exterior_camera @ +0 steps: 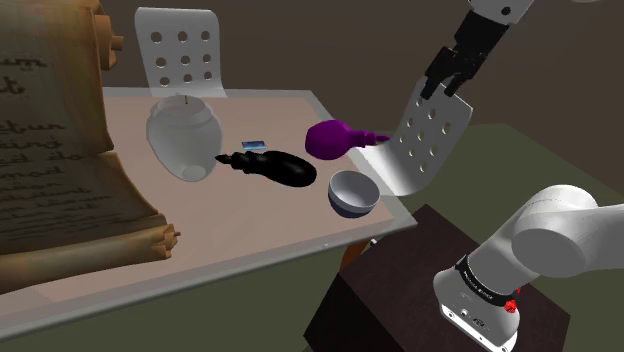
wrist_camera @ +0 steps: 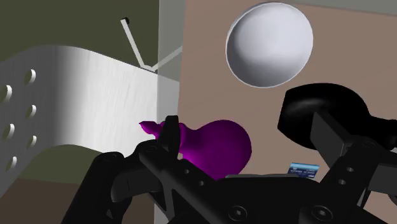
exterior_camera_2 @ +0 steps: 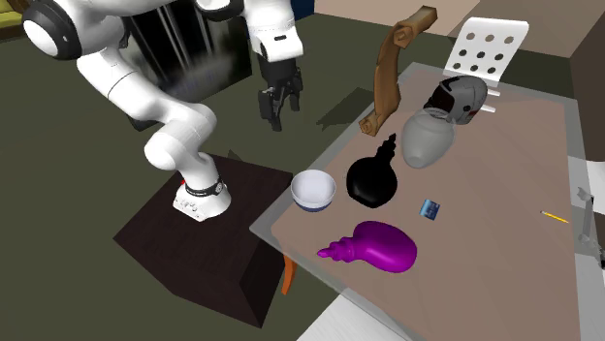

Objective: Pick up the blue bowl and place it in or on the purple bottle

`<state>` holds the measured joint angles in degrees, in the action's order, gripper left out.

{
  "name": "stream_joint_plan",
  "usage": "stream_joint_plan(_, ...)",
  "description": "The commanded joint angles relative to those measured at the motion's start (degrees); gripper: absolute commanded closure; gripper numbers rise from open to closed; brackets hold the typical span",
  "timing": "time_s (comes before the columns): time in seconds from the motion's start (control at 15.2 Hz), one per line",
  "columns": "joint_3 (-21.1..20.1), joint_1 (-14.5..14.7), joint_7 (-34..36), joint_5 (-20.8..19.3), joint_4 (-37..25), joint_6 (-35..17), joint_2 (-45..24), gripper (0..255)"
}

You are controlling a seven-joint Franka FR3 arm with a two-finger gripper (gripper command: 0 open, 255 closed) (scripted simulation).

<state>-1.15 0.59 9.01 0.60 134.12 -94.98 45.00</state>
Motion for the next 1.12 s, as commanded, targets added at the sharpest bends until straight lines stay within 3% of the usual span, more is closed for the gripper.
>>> stream_joint_plan(0.0, 0.0, 0.0, 0.0, 0.0, 0.0, 0.0, 0.0, 0)
stream_joint_plan(0.53, -6.4, 1.6, 6.4, 2.0, 8.5, -12.2, -6.0, 0)
stream_joint_plan(1.06, -13.2, 2.6, 13.5, 2.7, 12.5, -25.2, -17.4, 0)
